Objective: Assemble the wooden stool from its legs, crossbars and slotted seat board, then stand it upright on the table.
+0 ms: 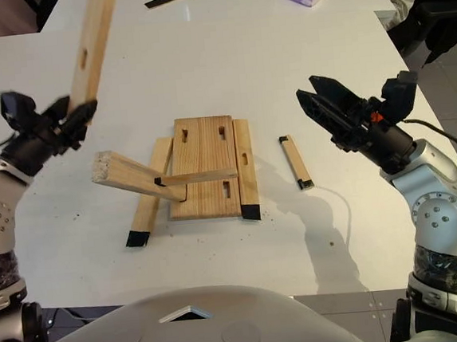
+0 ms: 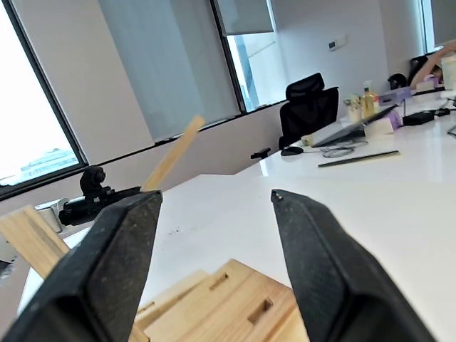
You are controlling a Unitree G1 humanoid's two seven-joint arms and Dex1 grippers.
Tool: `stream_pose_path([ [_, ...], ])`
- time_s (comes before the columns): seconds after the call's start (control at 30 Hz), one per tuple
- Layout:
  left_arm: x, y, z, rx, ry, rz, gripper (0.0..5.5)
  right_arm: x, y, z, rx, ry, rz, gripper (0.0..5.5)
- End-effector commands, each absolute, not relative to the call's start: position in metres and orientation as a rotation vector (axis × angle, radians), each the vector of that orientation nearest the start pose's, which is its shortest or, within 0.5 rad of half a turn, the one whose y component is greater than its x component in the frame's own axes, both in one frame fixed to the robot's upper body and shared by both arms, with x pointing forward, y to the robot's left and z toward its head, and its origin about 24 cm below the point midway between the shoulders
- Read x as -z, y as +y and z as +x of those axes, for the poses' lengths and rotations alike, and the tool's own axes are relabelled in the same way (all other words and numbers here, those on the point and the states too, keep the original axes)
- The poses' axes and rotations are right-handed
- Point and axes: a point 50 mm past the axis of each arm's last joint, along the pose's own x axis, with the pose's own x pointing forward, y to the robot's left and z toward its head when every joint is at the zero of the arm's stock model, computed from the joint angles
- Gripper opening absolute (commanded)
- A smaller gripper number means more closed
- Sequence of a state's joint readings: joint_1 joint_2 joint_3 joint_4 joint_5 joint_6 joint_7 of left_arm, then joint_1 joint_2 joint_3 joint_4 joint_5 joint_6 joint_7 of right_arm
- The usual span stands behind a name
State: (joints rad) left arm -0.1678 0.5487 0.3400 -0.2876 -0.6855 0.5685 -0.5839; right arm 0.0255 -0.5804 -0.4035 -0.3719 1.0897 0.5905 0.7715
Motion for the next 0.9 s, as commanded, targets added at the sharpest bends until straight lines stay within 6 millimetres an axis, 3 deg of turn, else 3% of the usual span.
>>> stream_pose_path([
  [0.03,-0.234,0.215,0.249,0.774,-0.274,-0.19,2.0,-0.197,-0.22,0.218,-1.012,-0.182,0.388,2.81],
  [0.1,-0.262,0.196,0.236,0.975,-0.325,-0.209,2.0,-0.215,-0.211,0.216,-1.103,-0.219,0.379,2.81],
  [0.2,-0.275,0.171,0.213,1.235,-0.281,-0.163,2.0,-0.238,-0.195,0.211,-1.24,-0.246,0.337,2.81],
  [0.4,-0.262,0.152,0.195,1.394,-0.147,-0.1,2.0,-0.256,-0.178,0.195,-1.507,-0.194,0.316,3.62],
  [0.5,-0.255,0.148,0.188,1.445,-0.104,-0.059,2.0,-0.258,-0.171,0.196,-1.537,-0.165,0.285,4.07],
  [0.9,-0.239,0.144,0.181,1.523,-0.009,-0.067,2.0,-0.259,-0.156,0.199,-1.641,-0.136,0.252,4.07],
])
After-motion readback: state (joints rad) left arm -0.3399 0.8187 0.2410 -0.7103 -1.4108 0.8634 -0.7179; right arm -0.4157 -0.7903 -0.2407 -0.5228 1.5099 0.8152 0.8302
